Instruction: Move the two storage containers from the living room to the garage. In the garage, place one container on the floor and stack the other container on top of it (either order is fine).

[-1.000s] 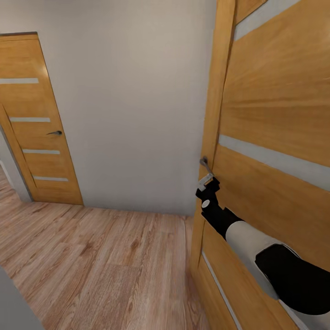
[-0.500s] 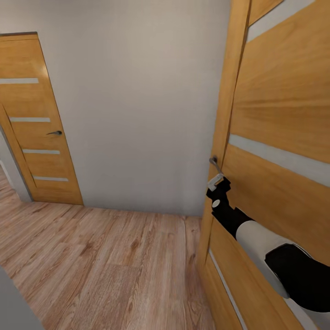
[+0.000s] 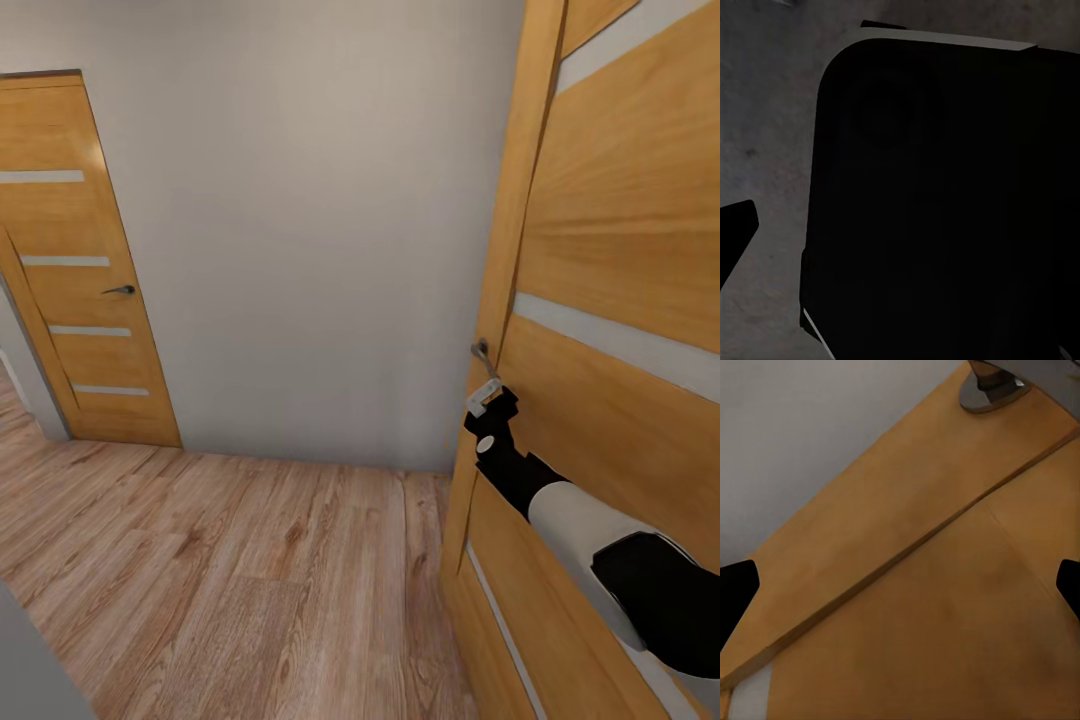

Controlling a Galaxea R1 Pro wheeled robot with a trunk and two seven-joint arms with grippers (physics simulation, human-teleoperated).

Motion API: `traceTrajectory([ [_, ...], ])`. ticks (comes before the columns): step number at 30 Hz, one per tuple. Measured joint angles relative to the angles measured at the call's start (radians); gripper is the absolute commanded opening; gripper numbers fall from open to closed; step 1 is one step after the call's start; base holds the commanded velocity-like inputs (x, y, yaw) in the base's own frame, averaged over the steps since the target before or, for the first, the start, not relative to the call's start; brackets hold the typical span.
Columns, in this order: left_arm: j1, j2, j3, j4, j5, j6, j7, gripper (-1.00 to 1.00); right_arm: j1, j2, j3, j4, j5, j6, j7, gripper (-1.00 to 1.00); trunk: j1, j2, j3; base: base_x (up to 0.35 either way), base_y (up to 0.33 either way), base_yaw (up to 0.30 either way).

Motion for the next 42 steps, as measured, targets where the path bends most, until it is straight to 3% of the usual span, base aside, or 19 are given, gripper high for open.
traceTrajectory([
  [10, 0.0, 0.0, 0.0, 0.0, 0.0, 0.0, 0.0, 1.0, 0.0, 0.017, -0.011, -0.007, -0.003, 0.0, 0.005, 1.0, 0.0, 0.0, 0.0, 0.0, 0.0, 0.0],
  [12, 0.0, 0.0, 0.0, 0.0, 0.0, 0.0, 0.0, 1.0, 0.0, 0.035, -0.011, -0.008, -0.006, -0.005, 0.006, 1.0, 0.0, 0.0, 0.0, 0.0, 0.0, 0.0],
  [15, 0.0, 0.0, 0.0, 0.0, 0.0, 0.001, 0.0, 1.0, 0.001, 0.129, -0.009, 0.0, -0.045, -0.04, 0.009, 1.0, 0.0, 0.0, 0.0, 0.0, 0.0, 0.0],
  [17, 0.0, 0.0, 0.0, 0.0, 0.0, 0.0, 0.0, 1.0, 0.001, 0.175, -0.008, 0.017, -0.064, -0.051, 0.008, 1.0, 0.0, 0.0, 0.0, 0.0, 0.0, 0.0],
  [21, 0.0, 0.0, 0.0, 0.0, 0.0, 0.0, 0.0, 1.0, 0.0, 0.237, -0.007, 0.073, -0.078, -0.062, 0.006, 1.0, 0.0, 0.0, 0.0, 0.0, 0.0, 0.0],
  [29, 0.0, 0.0, 0.0, 0.0, 0.0, 0.0, 0.0, 1.0, 0.001, 0.237, -0.006, 0.107, -0.082, -0.111, 0.001, 1.0, 0.0, 0.0, 0.0, 0.0, 0.0, 0.0],
  [42, 0.0, 0.0, 0.0, 0.0, 0.0, 0.0, 0.0, 1.0, 0.001, 0.237, -0.006, 0.117, -0.084, -0.113, 0.001, 1.0, 0.0, 0.0, 0.0, 0.0, 0.0, 0.0],
])
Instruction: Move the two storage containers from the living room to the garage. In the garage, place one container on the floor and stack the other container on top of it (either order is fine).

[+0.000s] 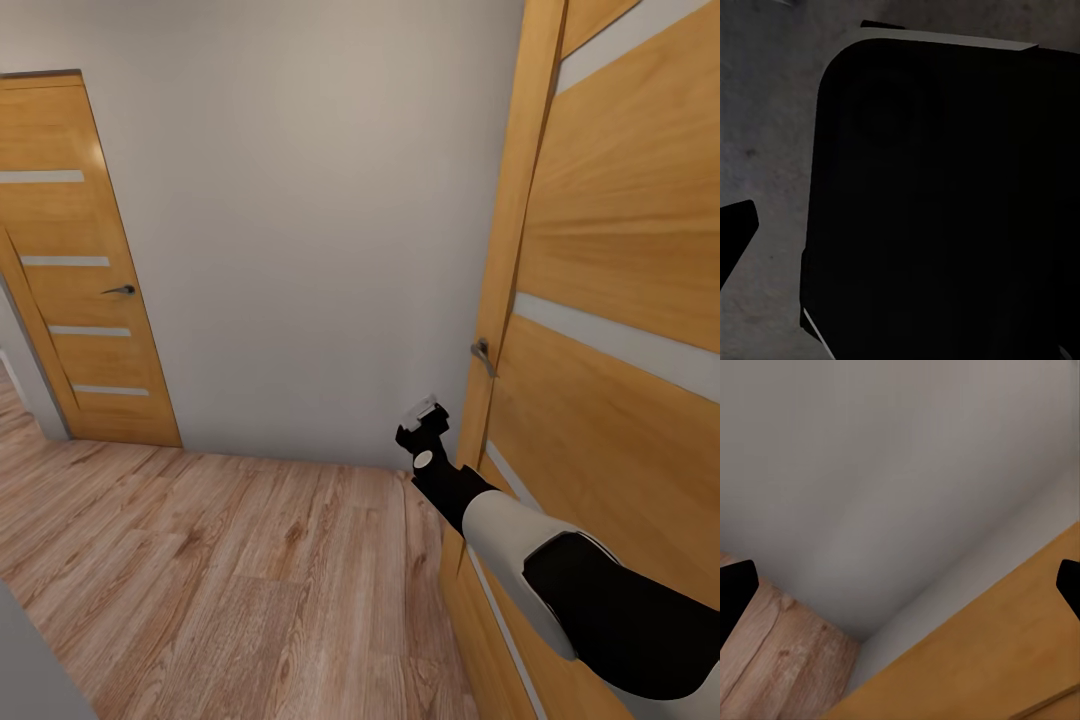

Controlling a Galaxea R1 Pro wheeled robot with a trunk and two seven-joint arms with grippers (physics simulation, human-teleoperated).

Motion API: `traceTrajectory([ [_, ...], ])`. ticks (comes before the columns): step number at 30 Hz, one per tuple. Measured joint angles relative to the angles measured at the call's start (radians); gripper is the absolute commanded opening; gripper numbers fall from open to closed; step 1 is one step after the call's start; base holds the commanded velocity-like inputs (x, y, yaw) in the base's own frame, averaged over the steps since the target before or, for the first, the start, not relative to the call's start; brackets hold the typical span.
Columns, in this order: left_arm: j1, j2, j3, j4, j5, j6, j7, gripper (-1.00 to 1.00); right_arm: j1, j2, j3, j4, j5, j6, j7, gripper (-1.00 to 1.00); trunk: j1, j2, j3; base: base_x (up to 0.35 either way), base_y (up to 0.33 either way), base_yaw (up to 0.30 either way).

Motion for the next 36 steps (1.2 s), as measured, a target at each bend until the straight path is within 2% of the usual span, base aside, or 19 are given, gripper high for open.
traceTrajectory([
  [25, 0.0, 0.0, 0.0, 0.0, 0.001, 0.001, 0.0, 1.0, 0.0, 0.0, 0.002, 0.025, 0.001, -0.005, -0.006, 1.0, 0.0, 0.0, 0.0, 0.088, 0.0, 0.0],
  [33, 0.0, 0.0, 0.0, 0.0, 0.0, 0.001, 0.0, 1.0, 0.0, 0.0, 0.008, 0.102, 0.0, -0.08, -0.004, 1.0, 0.0, 0.0, 0.0, 0.003, 0.0, 0.0],
  [36, 0.0, 0.0, 0.0, 0.0, 0.001, 0.001, 0.0, 1.0, 0.0, -0.026, 0.007, 0.114, -0.001, -0.092, -0.004, 1.0, 0.0, 0.0, 0.0, 0.0, 0.0, 0.0],
])
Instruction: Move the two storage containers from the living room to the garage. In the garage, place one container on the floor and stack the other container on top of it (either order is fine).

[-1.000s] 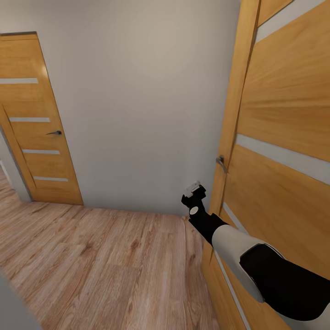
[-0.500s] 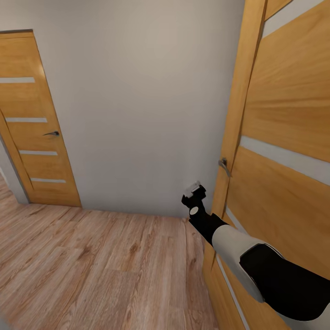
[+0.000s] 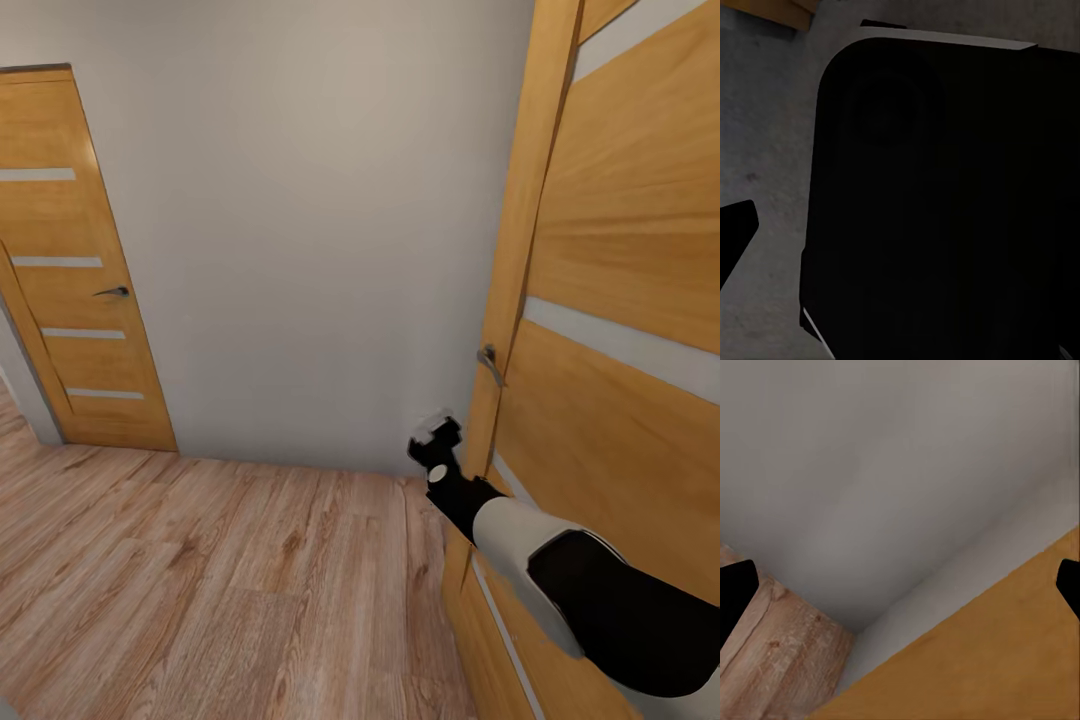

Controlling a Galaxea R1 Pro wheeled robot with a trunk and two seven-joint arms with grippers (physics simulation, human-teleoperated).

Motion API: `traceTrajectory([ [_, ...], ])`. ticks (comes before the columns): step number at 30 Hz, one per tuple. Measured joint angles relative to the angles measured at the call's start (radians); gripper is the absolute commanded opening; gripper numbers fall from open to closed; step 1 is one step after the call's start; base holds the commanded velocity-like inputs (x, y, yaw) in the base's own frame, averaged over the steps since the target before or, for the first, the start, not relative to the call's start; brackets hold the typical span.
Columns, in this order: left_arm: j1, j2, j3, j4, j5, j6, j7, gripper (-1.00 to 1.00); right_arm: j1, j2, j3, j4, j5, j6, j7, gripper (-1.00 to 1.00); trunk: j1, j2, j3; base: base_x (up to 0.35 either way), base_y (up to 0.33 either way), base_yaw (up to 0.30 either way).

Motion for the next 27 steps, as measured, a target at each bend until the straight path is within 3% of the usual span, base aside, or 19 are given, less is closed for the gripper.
traceTrajectory([
  [3, 0.0, 0.0, 0.0, 0.0, -0.001, 0.0, 0.0, 1.0, 0.0, -0.047, -0.001, -0.001, 0.0, -0.003, 0.0, 1.0, 0.0, 0.0, 0.0, 0.0, 0.0, 0.0],
  [10, 0.0, 0.0, 0.0, 0.0, 0.0, 0.0, 0.0, 1.0, 0.0, -0.122, -0.002, -0.003, 0.0, -0.002, 0.004, 1.0, 0.0, 0.0, 0.0, 0.0, 0.0, 0.0],
  [19, 0.0, 0.0, 0.0, 0.0, 0.0, 0.0, 0.0, 1.0, 0.0, -0.168, -0.004, -0.003, -0.001, 0.002, 0.004, 1.0, 0.0, 0.0, 0.0, 0.0, 0.0, 0.0],
  [20, 0.0, 0.0, 0.0, 0.0, 0.0, 0.0, 0.0, 1.0, 0.0, -0.179, 0.019, -0.004, 0.003, 0.003, 0.008, 1.0, 0.0, 0.0, 0.0, 0.0, 0.0, 0.0],
  [22, 0.0, 0.0, 0.0, 0.001, 0.0, -0.001, 0.0, 1.0, 0.0, -0.194, 0.024, -0.006, 0.007, 0.004, 0.008, 1.0, 0.0, 0.0, 0.0, 0.0, 0.0, 0.0],
  [26, 0.0, 0.0, 0.0, 0.001, 0.0, -0.001, 0.0, 1.0, 0.0, -0.237, -0.014, -0.008, 0.008, 0.005, 0.011, 1.0, 0.0, 0.0, 0.0, 0.0, 0.0, 0.0],
  [27, 0.0, 0.0, 0.0, 0.0, 0.0, -0.001, 0.0, 1.0, 0.0, -0.246, -0.043, -0.007, 0.003, 0.005, 0.01, 1.0, 0.0, 0.0, 0.0, 0.0, 0.0, 0.0],
])
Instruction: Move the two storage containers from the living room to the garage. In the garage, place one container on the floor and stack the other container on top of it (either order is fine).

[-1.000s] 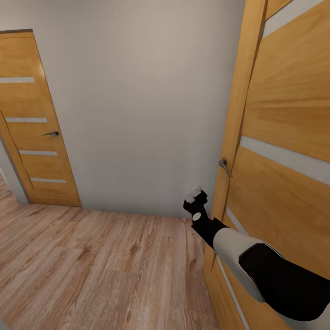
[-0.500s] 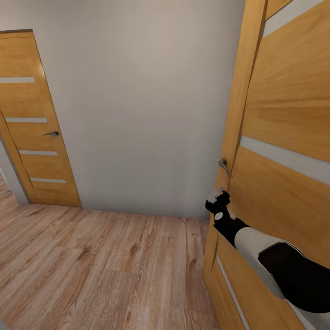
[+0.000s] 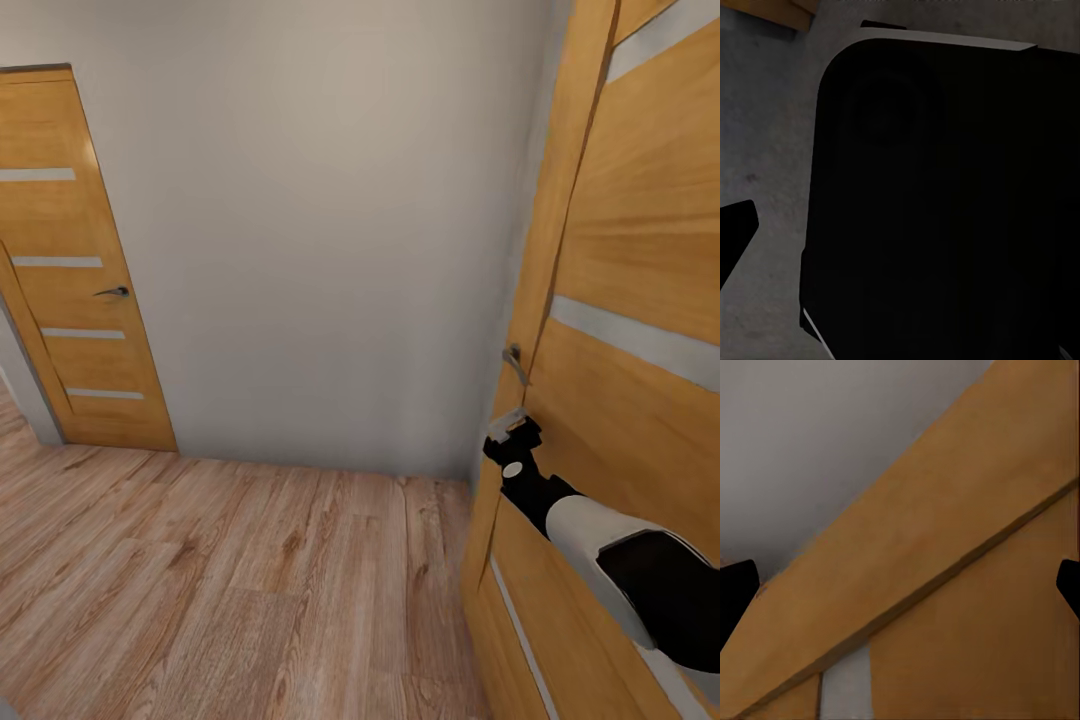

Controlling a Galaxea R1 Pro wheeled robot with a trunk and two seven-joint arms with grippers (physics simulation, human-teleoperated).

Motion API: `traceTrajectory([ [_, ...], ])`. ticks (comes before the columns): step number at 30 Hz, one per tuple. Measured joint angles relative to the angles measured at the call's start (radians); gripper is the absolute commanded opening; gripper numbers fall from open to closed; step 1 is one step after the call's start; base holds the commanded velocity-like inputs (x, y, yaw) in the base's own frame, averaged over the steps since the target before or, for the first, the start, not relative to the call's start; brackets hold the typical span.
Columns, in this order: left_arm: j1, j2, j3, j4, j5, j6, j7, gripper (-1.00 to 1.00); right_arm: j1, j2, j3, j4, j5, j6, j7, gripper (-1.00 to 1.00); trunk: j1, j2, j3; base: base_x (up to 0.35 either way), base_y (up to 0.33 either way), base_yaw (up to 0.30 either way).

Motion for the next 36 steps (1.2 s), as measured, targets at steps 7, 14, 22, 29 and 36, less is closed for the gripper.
traceTrajectory([
  [7, 0.0, 0.0, 0.0, 0.0, 0.0, 0.0, 0.0, 1.0, 0.0, -0.054, 0.001, -0.001, 0.001, 0.0, 0.003, 1.0, 0.0, 0.0, 0.0, 0.0, 0.0, 0.0],
  [14, 0.0, 0.0, 0.0, 0.0, 0.0, 0.0, 0.0, 1.0, 0.0, -0.078, 0.004, -0.001, 0.002, 0.001, 0.004, 1.0, 0.0, 0.0, 0.0, 0.0, 0.0, 0.0],
  [22, 0.0, 0.0, 0.0, 0.0, 0.0, 0.0, 0.0, 1.0, 0.0, -0.096, -0.001, -0.002, 0.006, 0.0, 0.006, 1.0, 0.0, 0.0, 0.0, 0.0, 0.0, 0.0],
  [29, 0.0, 0.0, 0.0, 0.0, 0.0, 0.0, 0.0, 1.0, 0.0, -0.094, -0.02, -0.002, 0.009, 0.0, 0.008, 1.0, 0.0, 0.0, 0.0, 0.0, 0.0, 0.0],
  [36, 0.0, 0.0, 0.0, 0.0, 0.0, 0.0, 0.0, 1.0, 0.0, -0.094, -0.023, -0.003, 0.009, 0.003, 0.011, 1.0, 0.0, 0.0, 0.0, 0.0, 0.0, 0.0],
])
